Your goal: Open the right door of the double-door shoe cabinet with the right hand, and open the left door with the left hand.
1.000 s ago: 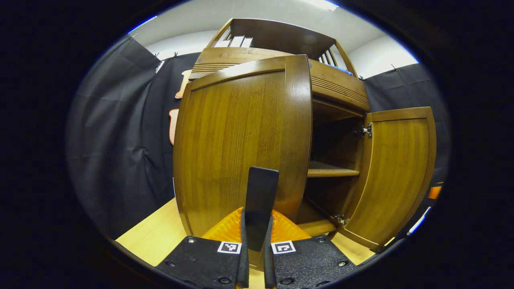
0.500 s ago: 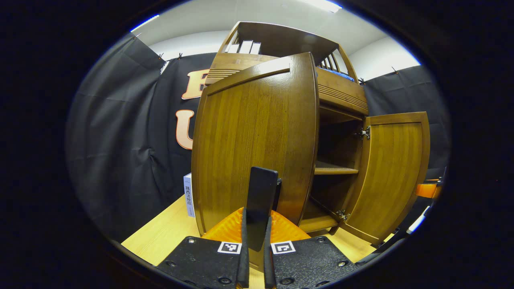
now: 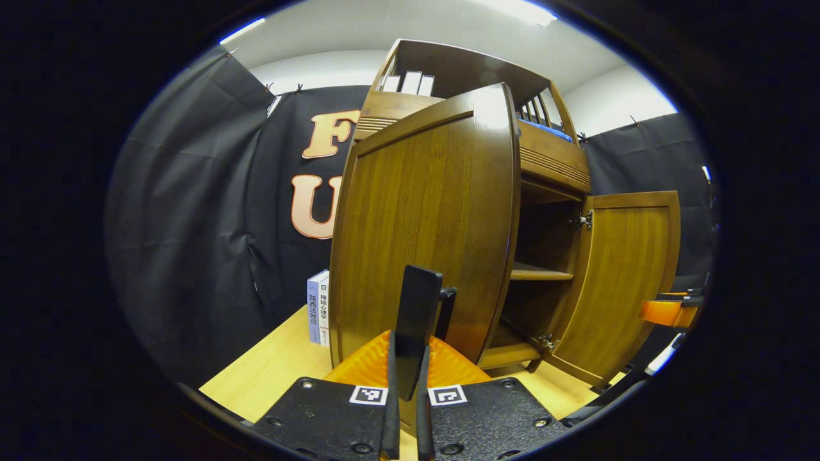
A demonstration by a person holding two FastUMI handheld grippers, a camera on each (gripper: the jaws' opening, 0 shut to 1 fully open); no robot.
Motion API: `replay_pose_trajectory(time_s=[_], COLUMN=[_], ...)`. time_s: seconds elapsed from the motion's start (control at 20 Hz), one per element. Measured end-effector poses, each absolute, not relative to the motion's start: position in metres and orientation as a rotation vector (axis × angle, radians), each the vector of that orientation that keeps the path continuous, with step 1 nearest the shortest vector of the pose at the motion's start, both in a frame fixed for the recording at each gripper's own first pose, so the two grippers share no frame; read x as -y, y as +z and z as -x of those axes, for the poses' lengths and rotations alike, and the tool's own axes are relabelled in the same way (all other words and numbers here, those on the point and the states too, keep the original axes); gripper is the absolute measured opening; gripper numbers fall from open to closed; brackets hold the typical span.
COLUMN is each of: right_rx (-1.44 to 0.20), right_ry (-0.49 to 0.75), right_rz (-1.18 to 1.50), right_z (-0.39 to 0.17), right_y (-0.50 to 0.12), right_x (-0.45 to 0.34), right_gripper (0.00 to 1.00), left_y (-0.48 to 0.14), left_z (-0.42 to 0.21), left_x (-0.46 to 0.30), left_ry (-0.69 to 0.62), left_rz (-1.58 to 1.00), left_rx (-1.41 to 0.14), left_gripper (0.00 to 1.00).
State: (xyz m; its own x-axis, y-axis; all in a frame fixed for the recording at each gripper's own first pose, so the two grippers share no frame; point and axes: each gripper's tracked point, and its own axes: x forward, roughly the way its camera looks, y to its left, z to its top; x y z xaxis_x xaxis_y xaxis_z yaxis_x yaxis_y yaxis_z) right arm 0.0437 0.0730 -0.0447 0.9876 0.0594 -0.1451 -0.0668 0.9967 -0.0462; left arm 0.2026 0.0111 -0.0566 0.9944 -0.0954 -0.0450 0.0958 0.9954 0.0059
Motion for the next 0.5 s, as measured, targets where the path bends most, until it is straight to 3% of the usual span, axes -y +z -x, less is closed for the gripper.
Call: replay_pose_trajectory(time_s=[0.25, 0.3, 0.35, 0.4, 0.45, 0.5], right_rx=[-0.158, -0.16, -0.16, -0.161, -0.162, -0.159], right_ry=[0.099, 0.104, 0.109, 0.113, 0.116, 0.119], right_rz=[0.065, 0.065, 0.067, 0.071, 0.074, 0.073], right_z=[-0.045, -0.046, -0.045, -0.044, -0.043, -0.042], right_y=[-0.051, -0.051, -0.053, -0.056, -0.057, -0.057], right_x=[-0.12, -0.128, -0.136, -0.145, -0.152, -0.159], right_gripper=[0.89, 1.0, 1.0, 0.89, 0.97, 0.97], left_y=[-0.053, -0.052, -0.051, -0.051, -0.052, -0.052], left_z=[-0.201, -0.199, -0.199, -0.198, -0.197, -0.195], left_x=[-0.024, -0.027, -0.028, -0.025, -0.024, -0.027], left_ry=[-0.082, -0.078, -0.078, -0.087, -0.095, -0.1], left_rz=[-0.008, -0.005, 0.006, 0.013, 0.015, 0.012], left_rx=[-0.033, -0.033, -0.034, -0.041, -0.043, -0.041], left_gripper=[0.08, 0.07, 0.06, 0.06, 0.07, 0.06])
